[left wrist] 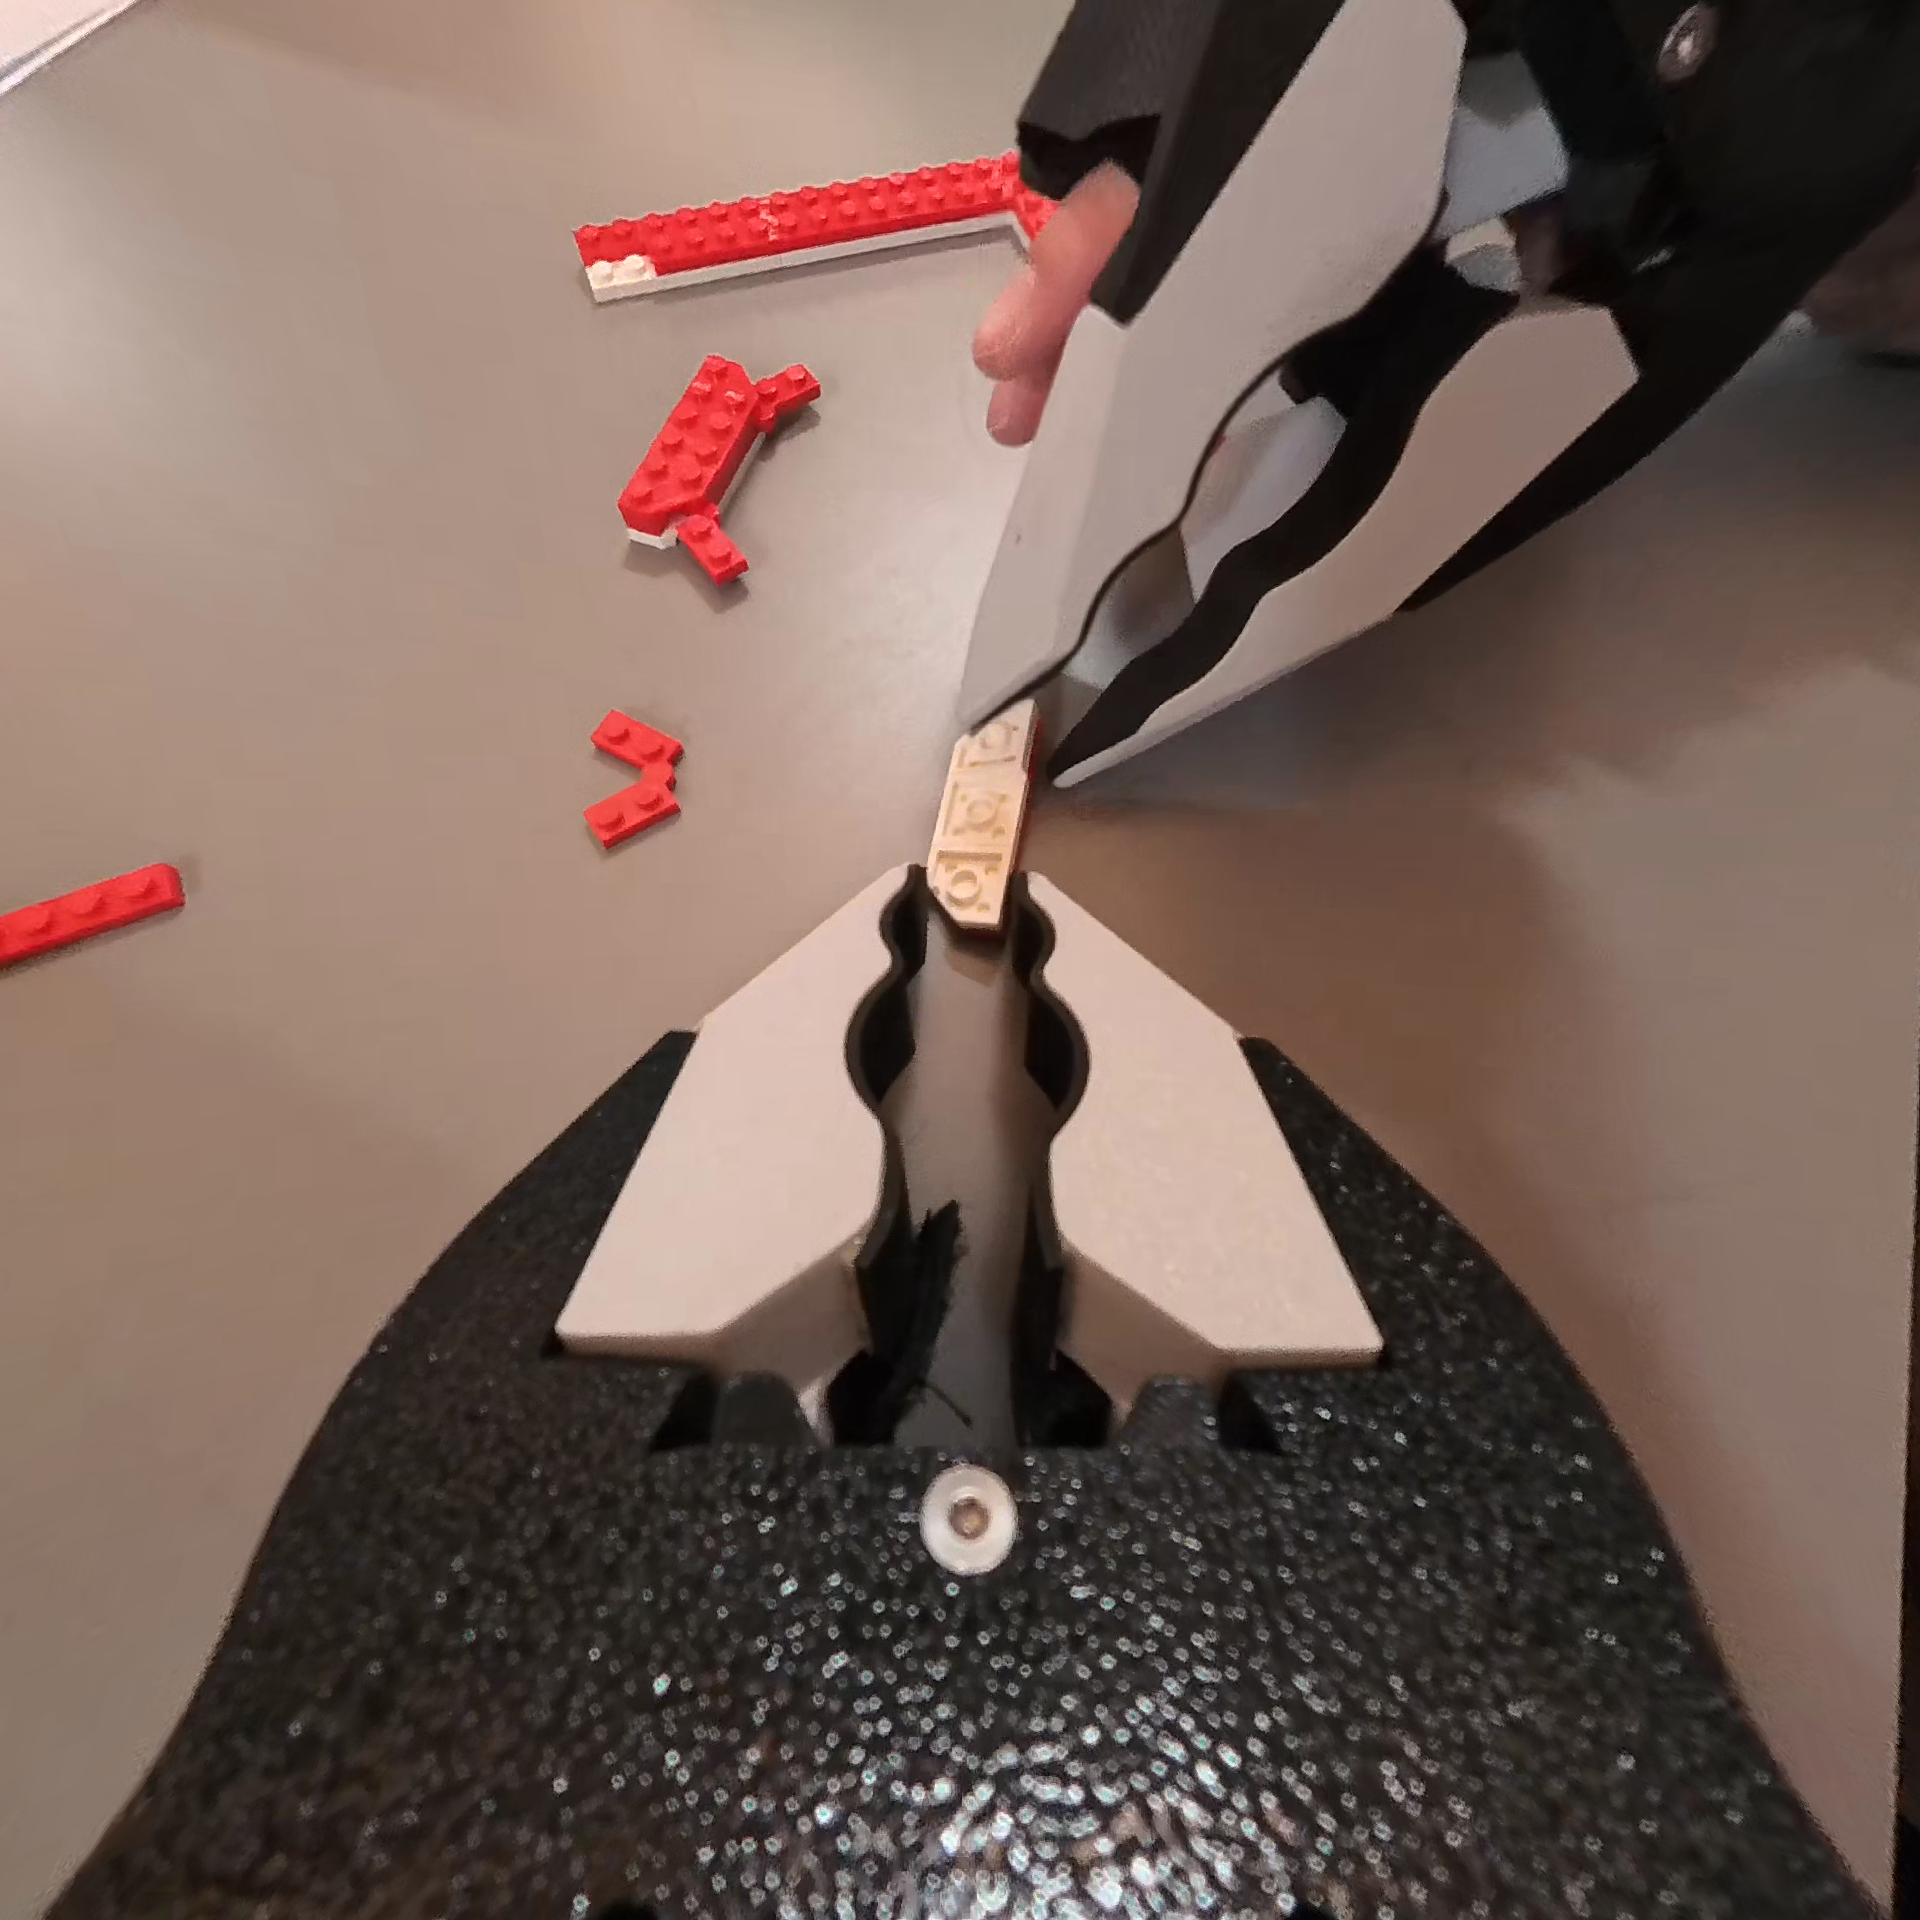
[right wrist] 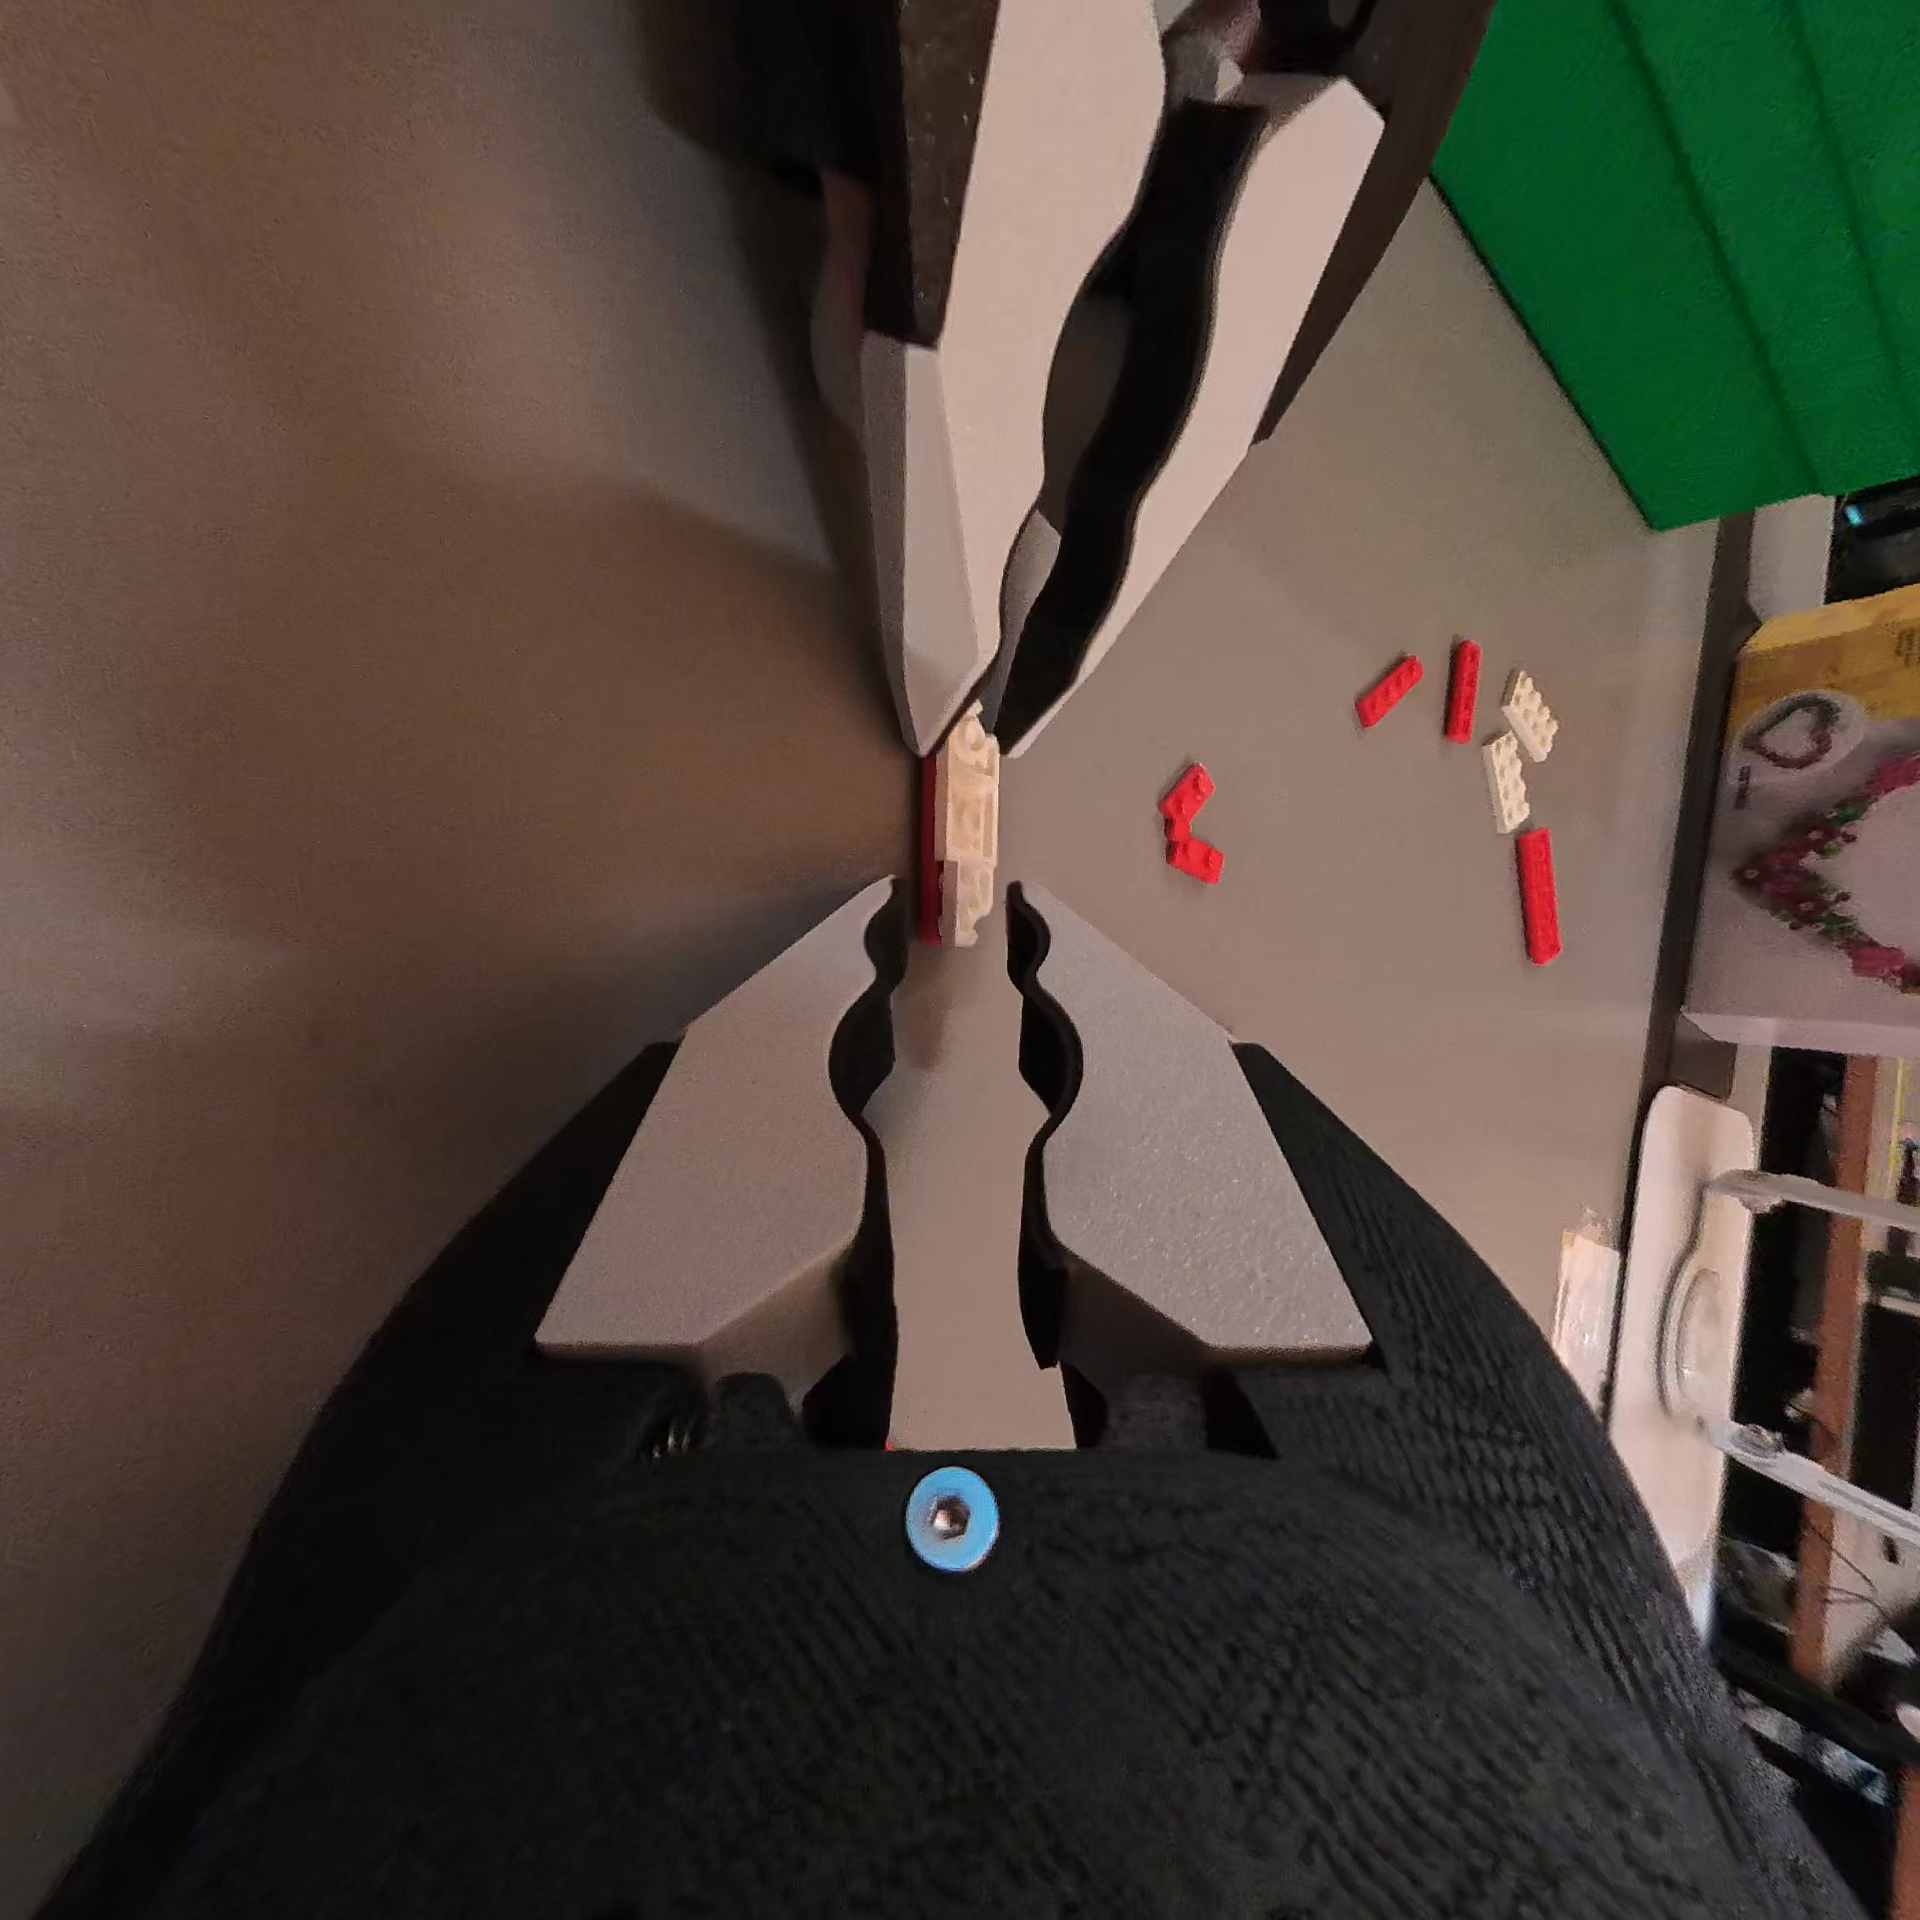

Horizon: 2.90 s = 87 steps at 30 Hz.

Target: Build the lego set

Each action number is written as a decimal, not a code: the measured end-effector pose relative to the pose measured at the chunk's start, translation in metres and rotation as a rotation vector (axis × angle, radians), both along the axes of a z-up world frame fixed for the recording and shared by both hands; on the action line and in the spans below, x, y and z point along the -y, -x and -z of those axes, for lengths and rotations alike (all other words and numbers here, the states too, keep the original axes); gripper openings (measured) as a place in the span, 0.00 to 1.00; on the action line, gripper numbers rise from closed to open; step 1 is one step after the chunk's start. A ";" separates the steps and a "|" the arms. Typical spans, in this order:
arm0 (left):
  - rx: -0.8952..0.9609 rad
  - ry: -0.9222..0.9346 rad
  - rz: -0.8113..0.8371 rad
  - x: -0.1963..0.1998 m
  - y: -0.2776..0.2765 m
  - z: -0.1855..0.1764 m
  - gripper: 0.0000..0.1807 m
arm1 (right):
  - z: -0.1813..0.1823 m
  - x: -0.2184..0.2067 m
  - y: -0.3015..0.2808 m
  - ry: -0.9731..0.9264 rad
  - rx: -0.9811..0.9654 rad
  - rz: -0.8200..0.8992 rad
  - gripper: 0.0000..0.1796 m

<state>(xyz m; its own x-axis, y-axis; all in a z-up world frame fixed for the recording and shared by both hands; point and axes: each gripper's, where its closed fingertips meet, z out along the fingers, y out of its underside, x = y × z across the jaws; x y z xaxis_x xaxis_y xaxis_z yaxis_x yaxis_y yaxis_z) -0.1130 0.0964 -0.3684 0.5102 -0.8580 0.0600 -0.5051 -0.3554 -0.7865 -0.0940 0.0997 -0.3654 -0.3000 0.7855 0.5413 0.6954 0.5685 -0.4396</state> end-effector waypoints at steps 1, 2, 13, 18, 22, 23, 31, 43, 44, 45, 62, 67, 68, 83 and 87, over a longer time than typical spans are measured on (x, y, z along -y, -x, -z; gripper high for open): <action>0.006 0.007 -0.003 0.000 0.000 0.000 0.08 | 0.001 0.000 0.001 -0.003 0.005 0.003 0.08; 0.013 0.016 -0.009 -0.001 0.000 0.000 0.08 | 0.002 0.000 0.002 -0.003 0.014 0.010 0.05; 0.163 0.166 -0.080 -0.005 0.003 -0.008 0.07 | 0.002 -0.006 0.006 -0.215 0.022 0.007 0.03; 0.182 0.171 -0.061 -0.002 0.001 -0.010 0.07 | 0.001 -0.005 0.006 -0.238 -0.025 -0.005 0.03; 0.174 0.132 -0.038 0.000 -0.001 -0.013 0.08 | 0.001 -0.003 0.004 -0.143 -0.055 0.005 0.03; 0.169 0.115 -0.035 0.000 -0.002 -0.013 0.08 | 0.000 -0.004 0.003 -0.130 -0.057 0.007 0.03; -0.046 -0.378 0.136 0.004 -0.014 -0.025 0.30 | -0.006 -0.012 -0.002 -0.096 -0.088 0.034 0.03; -0.352 -0.845 0.167 -0.011 -0.018 -0.032 0.05 | -0.026 -0.003 -0.005 -0.034 -0.146 0.008 0.03; -0.342 -0.843 0.167 -0.010 -0.018 -0.033 0.05 | -0.027 -0.003 -0.004 -0.029 -0.157 0.009 0.03; -0.325 -0.826 0.168 -0.009 -0.019 -0.034 0.04 | -0.029 -0.003 -0.004 -0.027 -0.170 0.012 0.03; -0.239 -0.854 0.230 -0.001 -0.027 -0.035 0.03 | -0.032 0.003 -0.009 0.109 -0.255 -0.020 0.04; -0.212 -0.843 0.234 0.001 -0.029 -0.036 0.03 | -0.032 0.005 -0.010 0.103 -0.261 -0.028 0.04; -0.208 -0.846 0.234 0.001 -0.029 -0.036 0.03 | -0.032 0.005 -0.010 0.105 -0.266 -0.028 0.04; -0.259 -0.877 0.272 0.004 -0.033 -0.029 0.03 | -0.024 0.008 -0.012 0.086 -0.214 -0.026 0.02; -0.244 -0.862 0.260 0.003 -0.033 -0.030 0.03 | -0.023 0.008 -0.014 0.114 -0.228 -0.024 0.03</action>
<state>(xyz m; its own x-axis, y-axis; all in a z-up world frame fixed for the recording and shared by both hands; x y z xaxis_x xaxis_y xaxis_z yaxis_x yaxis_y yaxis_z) -0.0805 0.0936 -0.3387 0.2104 -0.6451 -0.7346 -0.6732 0.4493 -0.5874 -0.0804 0.0917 -0.3419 -0.1991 0.8394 0.5056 0.5581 0.5213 -0.6456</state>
